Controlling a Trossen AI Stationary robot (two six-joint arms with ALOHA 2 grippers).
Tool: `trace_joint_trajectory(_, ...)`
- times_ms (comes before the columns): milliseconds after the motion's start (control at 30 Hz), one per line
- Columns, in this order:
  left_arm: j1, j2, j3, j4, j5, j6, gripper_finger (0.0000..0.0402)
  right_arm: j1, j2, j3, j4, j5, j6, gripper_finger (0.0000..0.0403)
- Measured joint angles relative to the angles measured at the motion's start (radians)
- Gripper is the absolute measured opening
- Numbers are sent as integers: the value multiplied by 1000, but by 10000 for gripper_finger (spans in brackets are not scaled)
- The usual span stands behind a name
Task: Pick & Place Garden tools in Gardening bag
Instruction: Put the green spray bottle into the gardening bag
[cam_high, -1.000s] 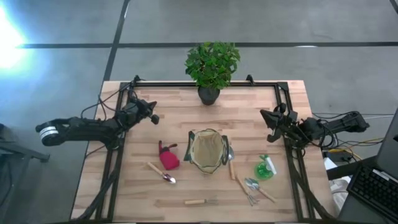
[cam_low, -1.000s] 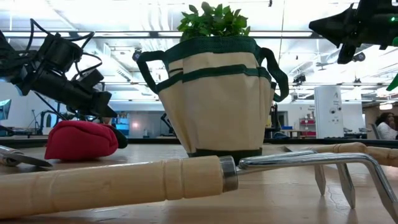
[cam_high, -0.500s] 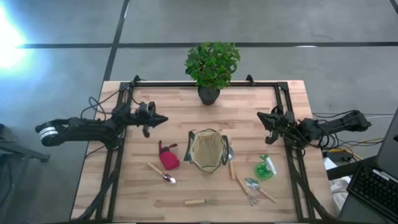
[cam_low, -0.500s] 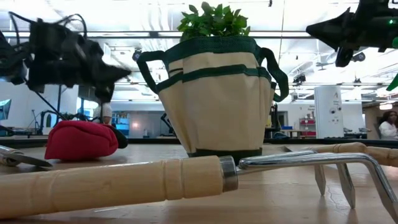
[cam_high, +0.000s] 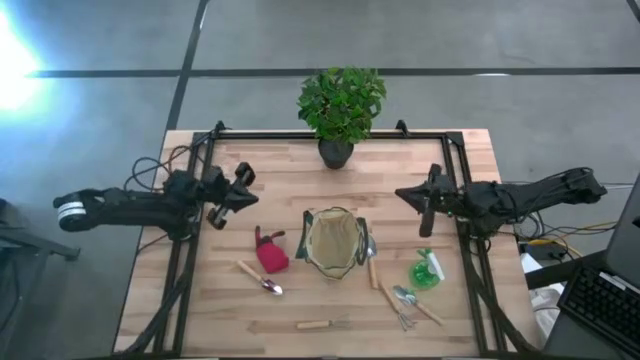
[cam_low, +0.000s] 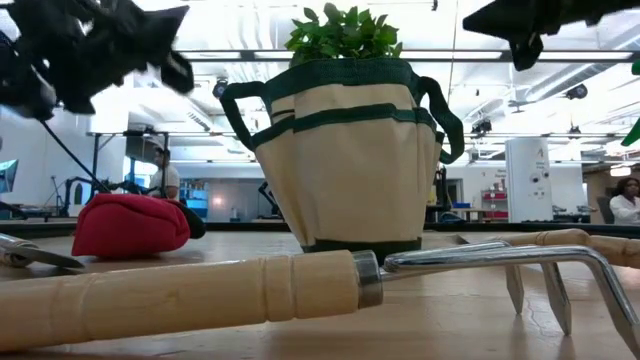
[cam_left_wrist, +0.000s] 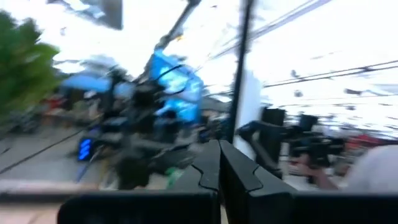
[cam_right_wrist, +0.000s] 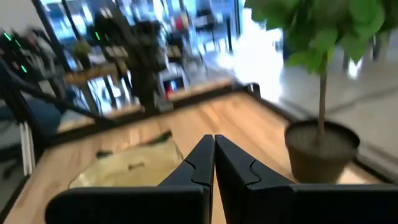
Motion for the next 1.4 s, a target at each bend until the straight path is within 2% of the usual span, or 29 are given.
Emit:
trace_joint_trajectory(133,-34,-76,63,1,73,0,3,7,80,112,-131,2,49,8)
trace_joint_trajectory(200,-34,-117,98,-1,222,-7,3,12,113,150,-178,0,74,8)
trace_joint_trajectory(267,-36,-158,138,-1,413,-88,3,25,138,185,-252,0,121,8)
trace_joint_trajectory(300,-38,-177,152,0,469,-144,3,35,148,199,-290,0,147,8)
trace_joint_trajectory(367,-42,-217,169,-3,499,-206,3,55,164,217,-352,0,197,8)
trace_joint_trajectory(467,-41,-267,189,-65,498,-223,3,88,176,221,-392,6,253,8)
trace_joint_trajectory(600,-41,-321,213,-286,491,-151,3,131,173,224,-413,7,320,8)
trace_joint_trajectory(733,-41,-368,272,-678,421,28,3,176,158,247,-440,8,377,8)
trace_joint_trajectory(800,-43,-394,318,-930,343,155,3,196,155,267,-469,9,409,8)
trace_joint_trajectory(933,-58,-445,455,-1435,68,391,3,230,163,336,-609,25,512,8)
trace_joint_trajectory(1000,-79,-453,508,-1605,-92,439,3,247,180,377,-719,39,588,8)
trace_joint_trajectory(1100,-116,-464,538,-1660,-226,462,3,270,225,448,-892,60,725,8)
trace_joint_trajectory(1267,-145,-487,538,-1701,-261,471,3,298,327,590,-1181,47,920,8)
trace_joint_trajectory(1400,-145,-515,537,-1790,-384,457,3,313,414,698,-1351,-5,1013,8)
